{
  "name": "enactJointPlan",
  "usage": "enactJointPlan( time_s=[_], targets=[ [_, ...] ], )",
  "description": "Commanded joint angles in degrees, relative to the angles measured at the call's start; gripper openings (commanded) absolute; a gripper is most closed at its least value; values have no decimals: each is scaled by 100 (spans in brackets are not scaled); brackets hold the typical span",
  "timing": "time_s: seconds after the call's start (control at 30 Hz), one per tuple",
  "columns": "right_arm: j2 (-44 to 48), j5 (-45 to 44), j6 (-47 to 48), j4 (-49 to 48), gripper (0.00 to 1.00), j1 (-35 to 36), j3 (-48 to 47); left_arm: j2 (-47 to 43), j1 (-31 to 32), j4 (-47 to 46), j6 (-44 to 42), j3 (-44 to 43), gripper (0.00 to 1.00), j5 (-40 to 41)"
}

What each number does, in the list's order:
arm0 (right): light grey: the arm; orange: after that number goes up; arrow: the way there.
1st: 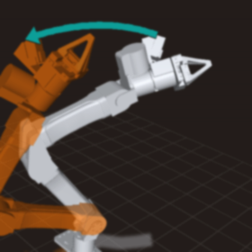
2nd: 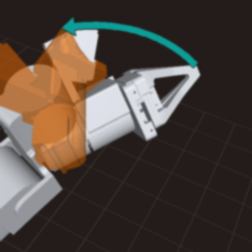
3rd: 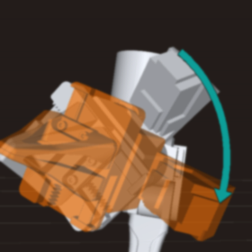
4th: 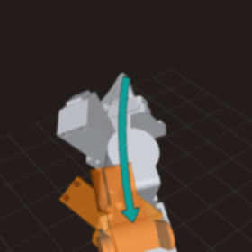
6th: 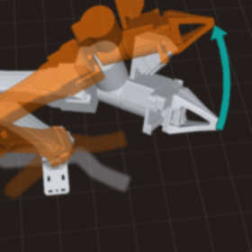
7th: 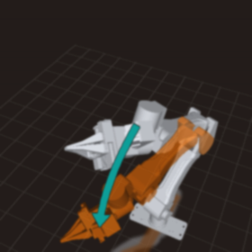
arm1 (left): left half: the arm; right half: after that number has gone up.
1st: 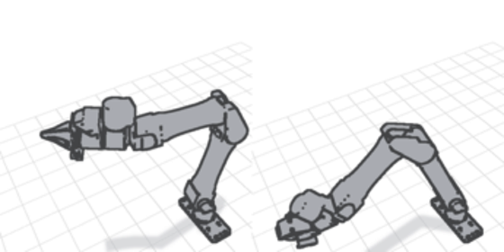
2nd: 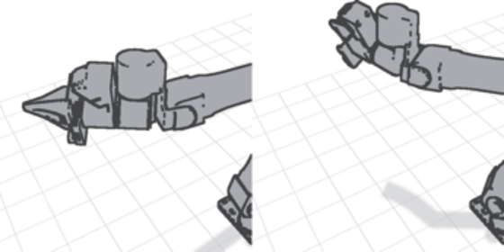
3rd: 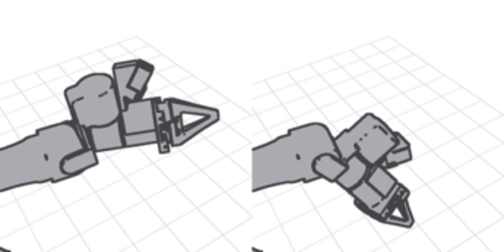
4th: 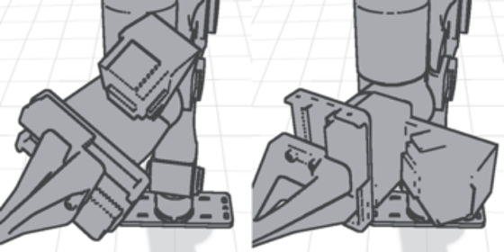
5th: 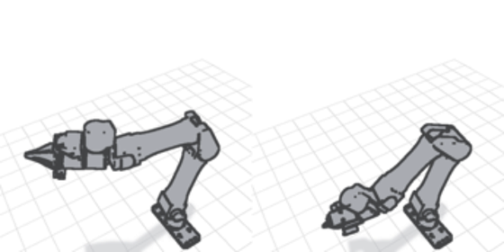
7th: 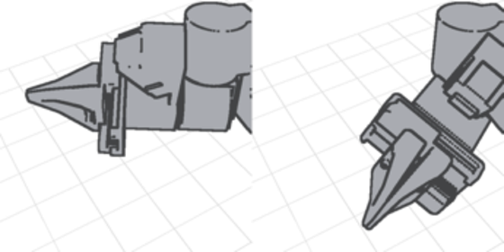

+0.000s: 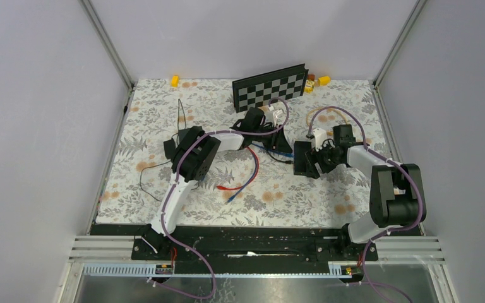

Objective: Pull the plug from the switch port
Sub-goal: Pull the connector from the switch port.

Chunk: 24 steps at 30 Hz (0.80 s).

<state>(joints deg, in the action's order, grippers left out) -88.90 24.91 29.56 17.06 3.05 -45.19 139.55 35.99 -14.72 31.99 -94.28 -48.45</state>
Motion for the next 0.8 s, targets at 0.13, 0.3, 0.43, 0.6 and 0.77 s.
enactJointPlan(
  time_s=[0.13,0.3,0.43,0.6,0.77],
  targets=[
    [-196,-74,-108,8,81,167,-91,323,63,580,39,344,43,-31],
    [-253,-124,-134,2,81,196,-117,428,157,724,-60,281,42,-70],
    [-310,-169,-156,4,80,205,-162,513,189,833,-110,267,40,-86],
    [-362,-179,-180,-9,80,213,-193,569,224,850,-96,259,38,-115],
    [-362,-199,-184,-10,80,239,-184,594,222,809,-10,232,35,-131]
  ],
)
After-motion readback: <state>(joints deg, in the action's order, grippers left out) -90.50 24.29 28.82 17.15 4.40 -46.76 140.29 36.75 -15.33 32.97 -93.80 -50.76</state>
